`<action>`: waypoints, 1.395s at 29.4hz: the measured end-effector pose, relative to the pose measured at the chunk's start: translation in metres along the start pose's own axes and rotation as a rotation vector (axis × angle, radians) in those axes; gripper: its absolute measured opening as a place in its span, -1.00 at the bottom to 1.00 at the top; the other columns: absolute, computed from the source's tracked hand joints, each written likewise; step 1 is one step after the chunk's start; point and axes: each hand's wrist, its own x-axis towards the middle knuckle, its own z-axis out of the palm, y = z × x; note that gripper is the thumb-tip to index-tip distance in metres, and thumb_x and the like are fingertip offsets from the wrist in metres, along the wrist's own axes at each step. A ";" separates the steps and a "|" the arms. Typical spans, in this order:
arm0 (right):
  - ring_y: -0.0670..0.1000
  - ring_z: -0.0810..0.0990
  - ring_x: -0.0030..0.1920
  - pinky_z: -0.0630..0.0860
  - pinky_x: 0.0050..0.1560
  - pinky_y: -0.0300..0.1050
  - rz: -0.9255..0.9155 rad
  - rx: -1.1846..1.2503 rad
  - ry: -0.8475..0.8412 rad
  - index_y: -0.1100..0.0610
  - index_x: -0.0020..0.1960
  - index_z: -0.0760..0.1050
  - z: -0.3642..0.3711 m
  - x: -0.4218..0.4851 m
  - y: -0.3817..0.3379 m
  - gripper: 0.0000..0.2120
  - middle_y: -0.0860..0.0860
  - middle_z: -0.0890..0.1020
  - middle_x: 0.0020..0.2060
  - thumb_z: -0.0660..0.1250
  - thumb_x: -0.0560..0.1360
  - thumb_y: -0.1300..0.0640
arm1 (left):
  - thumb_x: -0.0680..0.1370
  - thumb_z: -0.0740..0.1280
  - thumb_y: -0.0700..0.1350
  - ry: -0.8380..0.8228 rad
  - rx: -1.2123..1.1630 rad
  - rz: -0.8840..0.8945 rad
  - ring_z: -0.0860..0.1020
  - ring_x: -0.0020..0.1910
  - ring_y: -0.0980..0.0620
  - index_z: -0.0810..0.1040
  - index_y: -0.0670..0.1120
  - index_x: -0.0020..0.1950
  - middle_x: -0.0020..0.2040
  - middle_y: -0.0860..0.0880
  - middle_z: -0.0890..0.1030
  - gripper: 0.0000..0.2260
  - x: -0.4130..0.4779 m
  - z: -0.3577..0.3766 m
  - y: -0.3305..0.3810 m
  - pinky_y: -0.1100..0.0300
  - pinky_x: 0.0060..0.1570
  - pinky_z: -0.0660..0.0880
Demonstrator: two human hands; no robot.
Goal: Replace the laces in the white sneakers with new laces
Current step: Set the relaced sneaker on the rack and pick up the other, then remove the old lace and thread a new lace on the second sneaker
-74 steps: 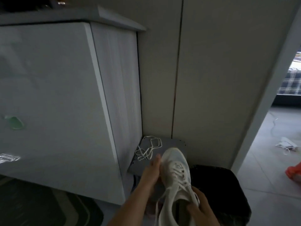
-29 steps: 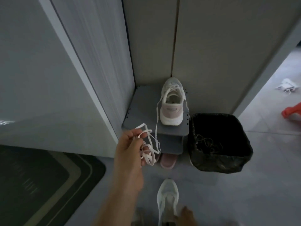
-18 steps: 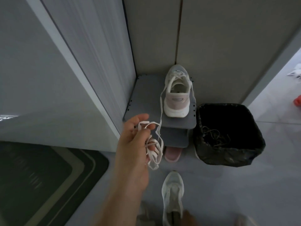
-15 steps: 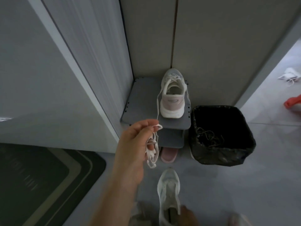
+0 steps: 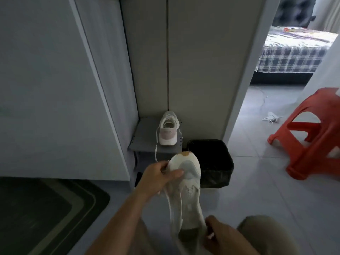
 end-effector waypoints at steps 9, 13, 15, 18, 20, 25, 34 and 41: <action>-0.20 0.55 -0.08 0.51 0.06 -0.26 -0.196 0.222 0.293 -0.06 0.31 0.26 -0.020 -0.034 -0.003 -0.59 -0.23 0.53 -0.12 0.24 0.51 -0.10 | 0.27 0.42 0.23 0.023 -0.044 0.032 0.62 -0.06 0.04 0.56 0.04 -0.01 -0.03 -0.01 0.64 -0.60 -0.058 0.029 -0.006 0.00 0.03 0.56; -0.16 0.55 -0.08 0.50 -0.01 -0.30 -0.166 0.243 0.354 -0.02 0.32 0.22 -0.013 -0.040 -0.001 -0.53 -0.23 0.48 -0.15 0.33 0.48 0.02 | 0.44 0.41 0.01 -0.003 -0.050 0.030 0.62 -0.05 0.06 0.56 0.00 0.03 -0.01 -0.02 0.64 -0.80 -0.059 0.037 -0.006 0.10 0.02 0.56; -0.18 0.52 -0.10 0.46 -0.08 -0.36 -0.148 0.274 0.371 0.00 0.32 0.22 -0.013 -0.042 -0.002 -0.55 -0.24 0.46 -0.18 0.31 0.50 0.05 | 0.44 0.40 0.01 -0.031 -0.078 0.031 0.62 -0.06 0.12 0.55 0.06 0.00 -0.01 0.03 0.64 -0.84 -0.061 0.040 -0.004 0.21 -0.02 0.56; -0.18 0.52 -0.11 0.49 -0.07 -0.34 -0.121 0.273 0.371 0.00 0.29 0.25 -0.013 -0.042 0.000 -0.59 -0.22 0.48 -0.17 0.31 0.51 0.07 | 0.50 0.30 0.10 0.065 -0.114 0.078 0.57 -0.13 0.18 0.53 0.05 0.08 0.03 0.03 0.60 -0.78 -0.067 0.038 0.004 0.38 -0.22 0.50; -0.18 0.53 -0.14 0.52 -0.05 -0.33 -0.149 0.261 0.459 -0.05 0.19 0.30 -0.013 -0.045 -0.003 -0.70 -0.16 0.52 -0.11 0.30 0.51 0.07 | 0.53 0.23 0.13 0.237 -0.217 0.119 0.58 -0.17 0.11 0.53 0.01 0.16 -0.01 0.00 0.60 -0.70 -0.074 0.027 0.012 0.36 -0.28 0.50; -0.23 0.55 -0.17 0.48 -0.21 -0.41 -0.395 0.560 0.455 -0.17 -0.04 0.32 -0.018 -0.054 -0.045 -0.71 -0.15 0.53 -0.13 0.39 0.43 0.11 | 0.60 0.13 -0.11 0.098 -0.273 0.214 0.61 -0.06 0.18 0.53 0.05 0.18 -0.02 0.18 0.63 -0.76 -0.105 0.028 0.037 0.25 -0.04 0.55; -0.15 0.44 -0.50 0.38 -0.48 -0.36 -0.276 0.931 0.502 0.20 -0.14 0.55 -0.040 -0.052 -0.008 -0.92 0.02 0.52 -0.43 0.28 0.48 0.27 | 0.61 0.09 -0.06 0.184 -0.224 0.021 0.65 -0.16 0.04 0.52 0.02 0.13 0.04 0.03 0.62 -0.76 -0.113 0.000 0.020 0.16 -0.22 0.60; -0.13 0.19 -0.59 0.17 -0.64 -0.33 -0.214 1.645 0.364 0.23 -0.11 0.51 -0.065 -0.064 0.048 -0.80 -0.04 0.25 -0.56 0.37 0.36 0.11 | 0.62 0.09 -0.06 0.352 0.102 -0.095 0.59 -0.15 -0.06 0.52 -0.13 0.08 -0.06 -0.11 0.62 -0.75 -0.117 -0.036 -0.009 0.04 -0.12 0.54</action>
